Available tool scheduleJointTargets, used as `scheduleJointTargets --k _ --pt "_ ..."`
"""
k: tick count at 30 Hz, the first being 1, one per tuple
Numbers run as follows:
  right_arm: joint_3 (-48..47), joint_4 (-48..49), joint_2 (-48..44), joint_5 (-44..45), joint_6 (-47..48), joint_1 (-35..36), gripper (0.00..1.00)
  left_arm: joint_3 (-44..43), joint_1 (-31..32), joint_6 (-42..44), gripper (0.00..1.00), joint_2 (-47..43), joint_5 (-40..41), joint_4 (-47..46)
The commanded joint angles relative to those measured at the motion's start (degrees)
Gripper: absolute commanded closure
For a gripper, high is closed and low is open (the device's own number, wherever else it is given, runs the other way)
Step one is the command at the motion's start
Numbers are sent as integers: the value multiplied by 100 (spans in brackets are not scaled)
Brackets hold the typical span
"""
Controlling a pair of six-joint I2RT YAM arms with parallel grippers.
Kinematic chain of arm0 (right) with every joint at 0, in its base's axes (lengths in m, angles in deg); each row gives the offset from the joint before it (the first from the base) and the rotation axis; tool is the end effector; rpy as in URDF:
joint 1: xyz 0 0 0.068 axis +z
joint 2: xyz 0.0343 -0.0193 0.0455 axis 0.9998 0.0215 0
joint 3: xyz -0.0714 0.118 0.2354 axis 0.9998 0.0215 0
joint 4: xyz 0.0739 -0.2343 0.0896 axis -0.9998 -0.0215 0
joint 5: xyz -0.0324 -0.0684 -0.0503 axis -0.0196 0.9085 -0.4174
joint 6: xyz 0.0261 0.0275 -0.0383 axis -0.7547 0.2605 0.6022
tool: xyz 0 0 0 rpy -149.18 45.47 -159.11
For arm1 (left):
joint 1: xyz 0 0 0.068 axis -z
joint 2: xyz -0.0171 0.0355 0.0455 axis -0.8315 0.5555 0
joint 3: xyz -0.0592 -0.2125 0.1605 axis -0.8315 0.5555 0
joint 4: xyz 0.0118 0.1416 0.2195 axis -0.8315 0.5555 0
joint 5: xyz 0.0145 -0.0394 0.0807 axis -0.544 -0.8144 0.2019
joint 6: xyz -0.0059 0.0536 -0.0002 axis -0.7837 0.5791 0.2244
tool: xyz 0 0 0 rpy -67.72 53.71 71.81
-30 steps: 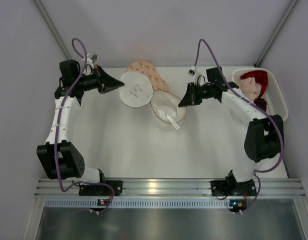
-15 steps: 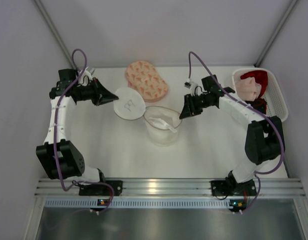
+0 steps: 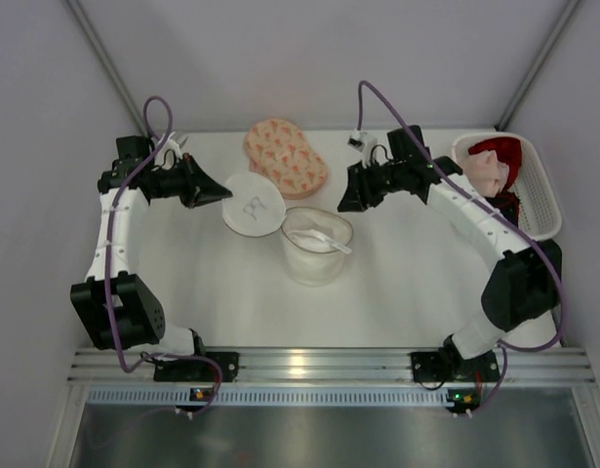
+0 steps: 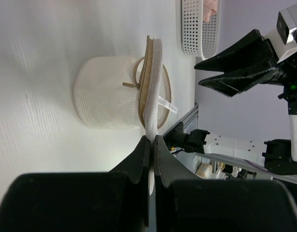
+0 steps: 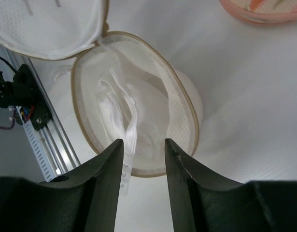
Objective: Place the bra in the laundry bag and zip it closed
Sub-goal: Adjust the laundry bag at the center of the board, then adjust the bra in the laundry bag.
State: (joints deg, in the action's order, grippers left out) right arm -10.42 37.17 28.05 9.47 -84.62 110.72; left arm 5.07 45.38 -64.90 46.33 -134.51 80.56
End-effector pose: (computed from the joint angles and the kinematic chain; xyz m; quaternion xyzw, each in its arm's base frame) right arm 0.3144 0.1509 0.3186 -0.2941 0.8318 0.3699 0.2913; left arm 0.2961 0.0262 0.3408 -0.0838 0.8413 -0.4813 0.2316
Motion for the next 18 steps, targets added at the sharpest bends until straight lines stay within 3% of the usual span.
scheduleJointTargets --k 1,5,12,15,18 --pt "-215 -346 149 86 545 554 60 -10 24 190 100 -185 -201 29" --pt "-452 -759 536 694 1073 1161 60 -28 33 190 100 -168 -209 47" --pt "-689 -971 1028 1134 1478 1329 55 -19 50 225 100 -194 -254 47" --pt "-786 -1191 1196 1047 1609 1425 60 -10 41 260 100 -185 -219 47" --pt "-795 -1016 1135 1011 1601 1522 81 -19 41 278 100 -159 -245 47"
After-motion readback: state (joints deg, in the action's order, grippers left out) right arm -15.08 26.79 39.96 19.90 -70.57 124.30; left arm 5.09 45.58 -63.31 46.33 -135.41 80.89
